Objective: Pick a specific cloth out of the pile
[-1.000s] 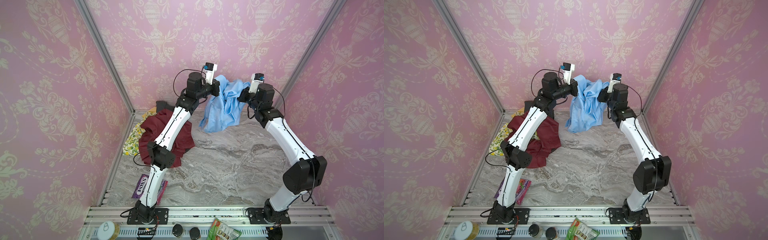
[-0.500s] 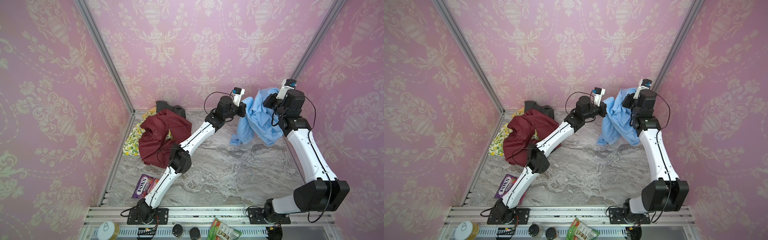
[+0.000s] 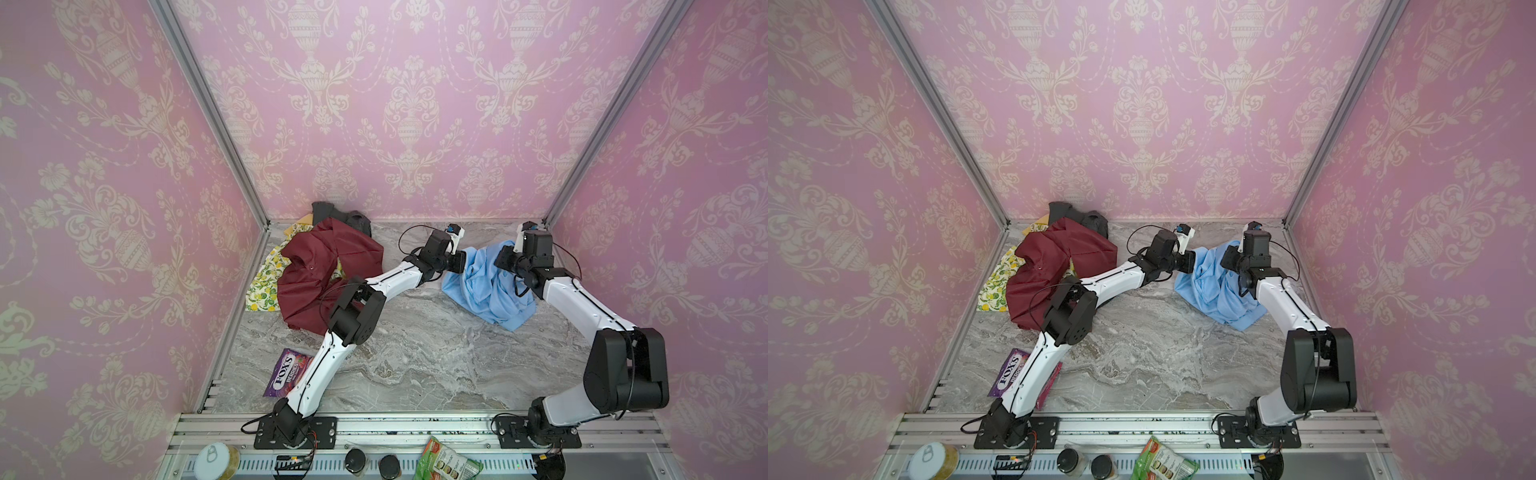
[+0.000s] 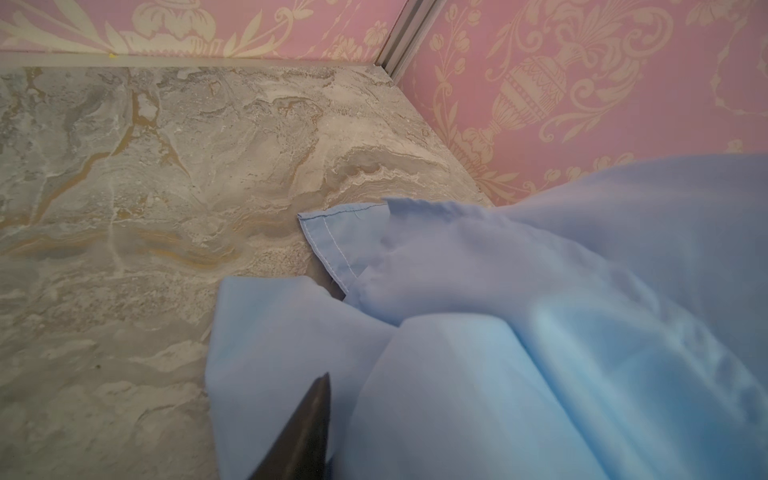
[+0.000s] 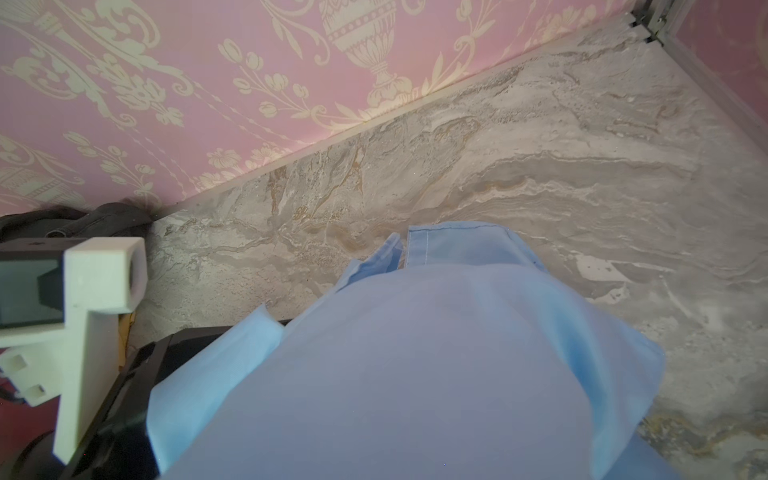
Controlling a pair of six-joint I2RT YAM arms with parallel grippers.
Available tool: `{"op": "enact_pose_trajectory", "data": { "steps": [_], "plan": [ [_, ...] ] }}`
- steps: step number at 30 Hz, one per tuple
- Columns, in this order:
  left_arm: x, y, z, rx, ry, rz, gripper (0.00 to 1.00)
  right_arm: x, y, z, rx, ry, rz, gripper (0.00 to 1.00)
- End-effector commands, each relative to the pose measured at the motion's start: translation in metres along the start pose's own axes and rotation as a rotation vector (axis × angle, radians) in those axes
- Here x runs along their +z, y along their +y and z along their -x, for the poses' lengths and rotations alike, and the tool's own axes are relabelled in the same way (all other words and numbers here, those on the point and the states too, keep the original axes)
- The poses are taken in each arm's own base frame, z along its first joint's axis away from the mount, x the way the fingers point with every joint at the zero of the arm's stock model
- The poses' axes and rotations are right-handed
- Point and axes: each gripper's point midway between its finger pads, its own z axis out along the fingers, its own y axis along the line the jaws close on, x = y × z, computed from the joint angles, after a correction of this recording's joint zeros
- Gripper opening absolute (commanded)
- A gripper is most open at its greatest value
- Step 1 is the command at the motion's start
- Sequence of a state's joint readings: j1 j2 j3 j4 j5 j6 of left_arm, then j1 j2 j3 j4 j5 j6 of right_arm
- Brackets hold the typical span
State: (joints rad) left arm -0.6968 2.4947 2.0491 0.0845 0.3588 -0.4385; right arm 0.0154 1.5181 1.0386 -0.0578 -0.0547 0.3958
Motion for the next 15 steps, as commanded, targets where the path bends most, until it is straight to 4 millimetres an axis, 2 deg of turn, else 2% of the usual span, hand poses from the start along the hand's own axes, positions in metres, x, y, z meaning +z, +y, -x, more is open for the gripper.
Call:
{"op": "enact_pose_trajectory", "data": {
  "steps": [1,5,8,15],
  "plan": [
    [-0.03,-0.032,0.044,0.085,-0.076,-0.012,0.61,0.011,-0.001,-0.02,0.058,0.056,-0.003,0.0],
    [-0.038,-0.032,0.034,0.093,-0.05,-0.009,0.76,0.022,-0.009,-0.054,0.088,0.154,-0.032,0.0],
    [-0.048,-0.036,0.029,0.117,-0.029,-0.019,0.82,0.029,-0.016,-0.072,0.107,0.204,-0.051,0.0],
    [-0.08,-0.051,0.017,0.213,0.049,-0.044,0.89,0.039,-0.018,-0.082,0.133,0.242,-0.053,0.14]
  ]
}}
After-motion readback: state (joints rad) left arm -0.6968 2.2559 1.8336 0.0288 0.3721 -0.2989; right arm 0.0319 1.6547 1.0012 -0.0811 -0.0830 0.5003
